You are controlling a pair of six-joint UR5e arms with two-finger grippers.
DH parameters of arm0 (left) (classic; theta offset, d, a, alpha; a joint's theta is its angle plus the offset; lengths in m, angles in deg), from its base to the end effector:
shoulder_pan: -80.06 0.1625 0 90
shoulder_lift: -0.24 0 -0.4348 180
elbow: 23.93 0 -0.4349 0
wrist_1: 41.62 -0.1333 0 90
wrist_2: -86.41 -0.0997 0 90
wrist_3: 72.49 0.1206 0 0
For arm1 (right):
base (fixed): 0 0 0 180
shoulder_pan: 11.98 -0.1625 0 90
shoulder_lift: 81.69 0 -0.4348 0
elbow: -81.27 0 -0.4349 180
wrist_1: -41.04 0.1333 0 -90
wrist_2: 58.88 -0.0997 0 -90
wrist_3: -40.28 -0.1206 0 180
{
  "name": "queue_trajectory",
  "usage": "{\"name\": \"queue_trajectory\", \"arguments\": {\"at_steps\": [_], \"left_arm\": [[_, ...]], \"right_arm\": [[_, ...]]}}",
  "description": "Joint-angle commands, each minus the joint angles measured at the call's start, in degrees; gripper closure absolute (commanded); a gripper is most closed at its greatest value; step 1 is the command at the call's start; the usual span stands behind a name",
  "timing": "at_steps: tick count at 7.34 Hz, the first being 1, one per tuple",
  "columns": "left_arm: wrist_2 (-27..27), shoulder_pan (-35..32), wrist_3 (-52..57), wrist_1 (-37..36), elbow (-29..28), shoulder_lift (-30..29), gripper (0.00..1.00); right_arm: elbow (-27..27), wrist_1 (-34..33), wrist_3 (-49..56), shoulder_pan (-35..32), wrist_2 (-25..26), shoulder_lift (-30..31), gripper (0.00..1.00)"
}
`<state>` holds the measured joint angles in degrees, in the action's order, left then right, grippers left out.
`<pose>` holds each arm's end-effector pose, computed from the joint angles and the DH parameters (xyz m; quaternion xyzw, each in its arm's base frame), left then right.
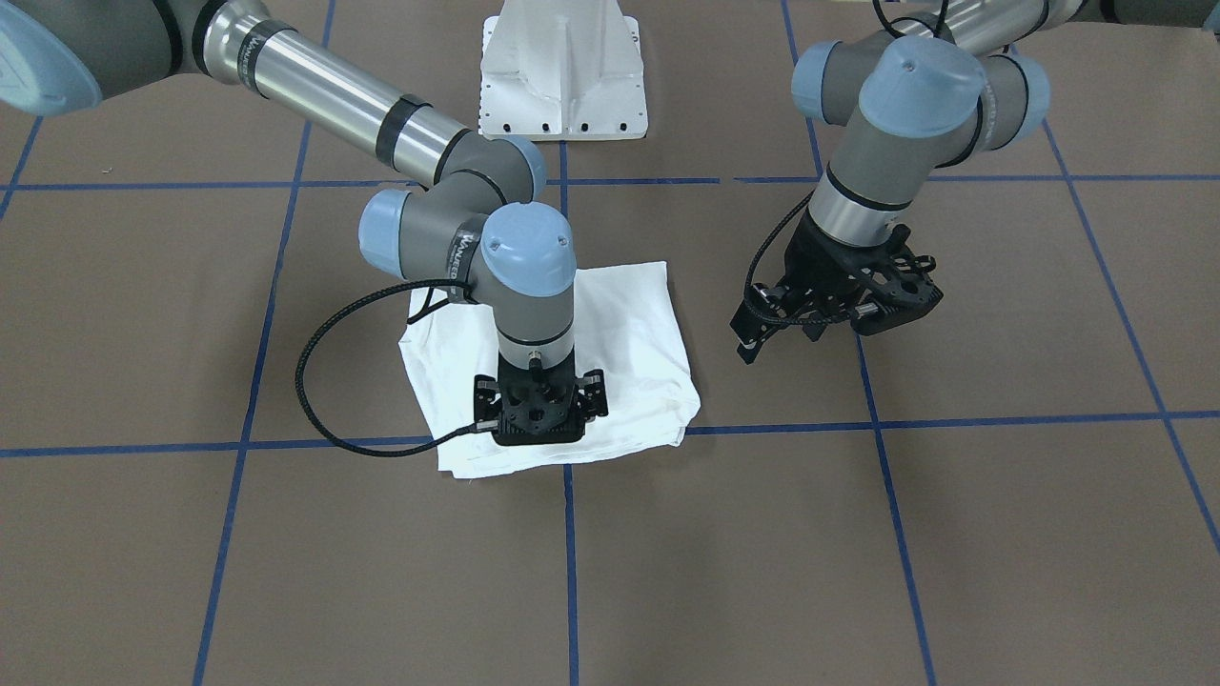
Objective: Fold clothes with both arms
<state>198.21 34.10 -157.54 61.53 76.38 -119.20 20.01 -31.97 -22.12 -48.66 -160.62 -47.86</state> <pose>0.4213 -0.5630 0.2511 0.0351 0.4677 -0.2291 0.8530 -0.6577 -0.6255 0.2188 0.1199 -0.3688 0.0344 0.9211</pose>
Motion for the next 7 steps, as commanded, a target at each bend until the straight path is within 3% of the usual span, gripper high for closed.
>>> {"name": "queue_trajectory", "arguments": {"at_steps": [1, 2, 4, 6, 7], "left_arm": [[0.0, -0.1, 0.1, 0.0, 0.1, 0.1, 0.00], [0.2, -1.0, 3.0, 0.5, 0.1, 0.1, 0.00], [0.4, -5.3, 15.7, 0.8, 0.1, 3.4, 0.00], [8.7, -17.9, 40.4, 0.2, 0.0, 11.0, 0.00], [9.1, -23.9, 53.6, -0.7, -0.5, 14.4, 0.00]], "right_arm": [[2.8, 3.4, 3.6, -3.0, -0.1, -0.3, 0.00], [1.9, 3.2, 6.6, -4.9, -0.8, -0.3, 0.00], [-5.4, -3.4, 15.7, -14.0, -12.3, 4.5, 0.00], [-15.6, -12.6, 31.0, -23.2, -17.6, 14.1, 0.00], [-19.6, -16.9, 38.4, -27.7, -19.5, 18.2, 0.00]]}}
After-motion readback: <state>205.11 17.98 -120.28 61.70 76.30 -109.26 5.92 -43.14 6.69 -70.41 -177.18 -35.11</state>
